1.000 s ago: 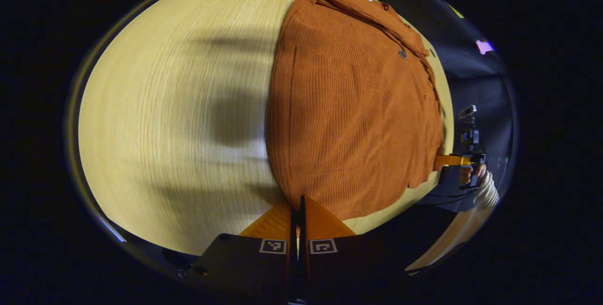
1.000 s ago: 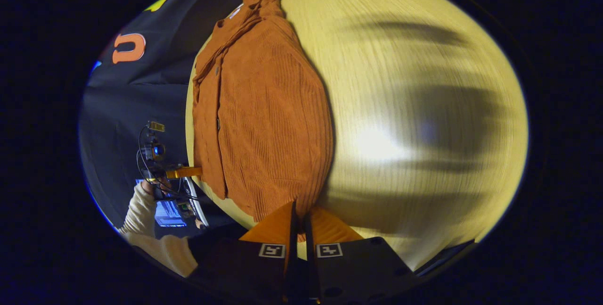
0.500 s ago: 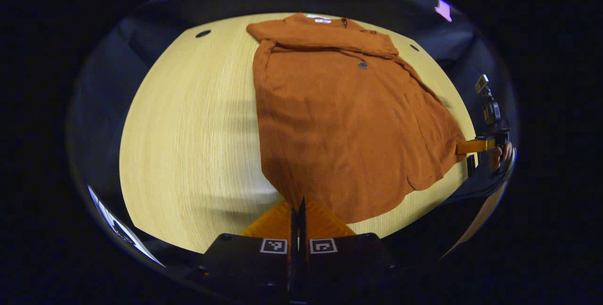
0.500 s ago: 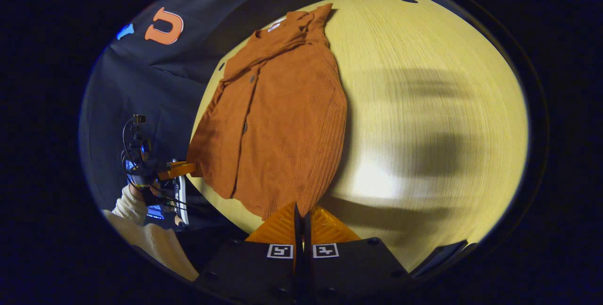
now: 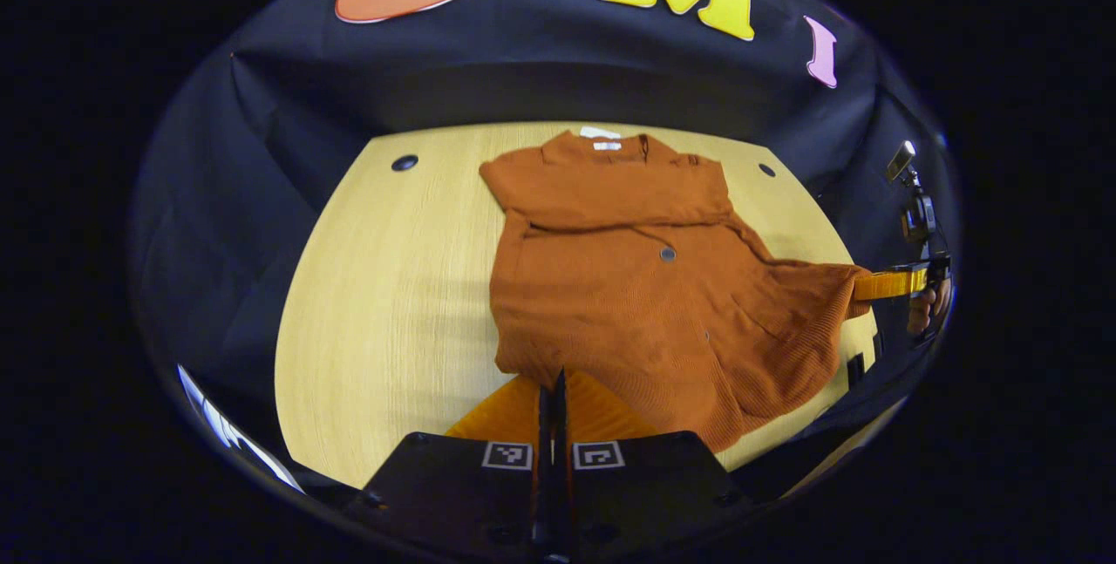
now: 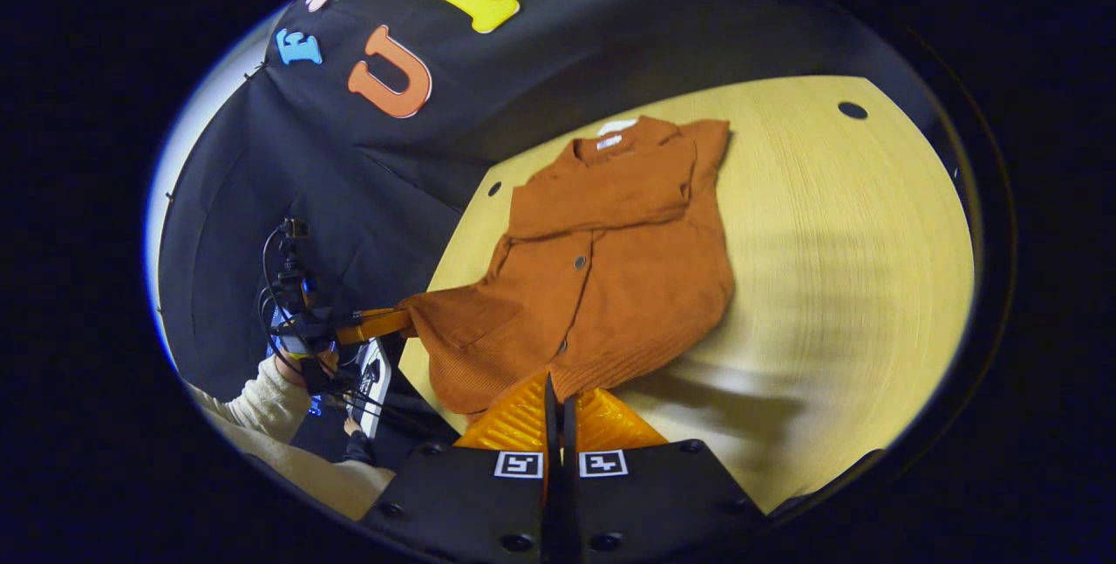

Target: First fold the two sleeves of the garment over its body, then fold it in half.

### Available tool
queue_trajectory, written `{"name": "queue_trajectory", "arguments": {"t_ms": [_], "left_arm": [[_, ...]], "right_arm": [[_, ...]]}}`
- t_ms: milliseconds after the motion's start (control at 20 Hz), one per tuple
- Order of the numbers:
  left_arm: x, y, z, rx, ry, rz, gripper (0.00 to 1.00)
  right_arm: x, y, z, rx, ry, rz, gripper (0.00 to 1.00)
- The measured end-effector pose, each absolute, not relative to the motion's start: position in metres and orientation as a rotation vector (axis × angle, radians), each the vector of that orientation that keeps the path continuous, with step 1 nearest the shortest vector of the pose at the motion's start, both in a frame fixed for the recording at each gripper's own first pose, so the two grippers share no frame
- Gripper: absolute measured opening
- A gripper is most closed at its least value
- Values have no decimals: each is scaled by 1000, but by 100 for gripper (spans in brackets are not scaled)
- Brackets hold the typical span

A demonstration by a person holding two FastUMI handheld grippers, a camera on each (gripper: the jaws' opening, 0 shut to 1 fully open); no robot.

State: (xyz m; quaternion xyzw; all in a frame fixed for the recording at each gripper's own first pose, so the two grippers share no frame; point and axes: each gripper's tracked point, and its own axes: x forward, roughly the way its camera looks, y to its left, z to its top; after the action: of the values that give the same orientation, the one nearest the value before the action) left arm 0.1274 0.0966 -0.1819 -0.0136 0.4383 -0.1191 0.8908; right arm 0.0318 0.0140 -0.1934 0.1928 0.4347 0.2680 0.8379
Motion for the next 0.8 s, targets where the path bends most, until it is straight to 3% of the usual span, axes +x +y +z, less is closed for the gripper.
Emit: {"name": "queue_trajectory", "arguments": {"t_ms": [400, 550, 600, 800], "left_arm": [[235, 75, -129, -83, 838, -335, 3], [279, 72, -130, -201, 879, -349, 7], [294, 74, -131, -259, 885, -344, 3], [363, 76, -150, -478, 903, -305, 3]], "right_arm": [[143, 15, -142, 355, 799, 497, 1], [182, 11, -136, 342, 786, 448, 1], [197, 9, -134, 348, 782, 430, 1], [256, 6, -138, 365, 775, 365, 1]]}}
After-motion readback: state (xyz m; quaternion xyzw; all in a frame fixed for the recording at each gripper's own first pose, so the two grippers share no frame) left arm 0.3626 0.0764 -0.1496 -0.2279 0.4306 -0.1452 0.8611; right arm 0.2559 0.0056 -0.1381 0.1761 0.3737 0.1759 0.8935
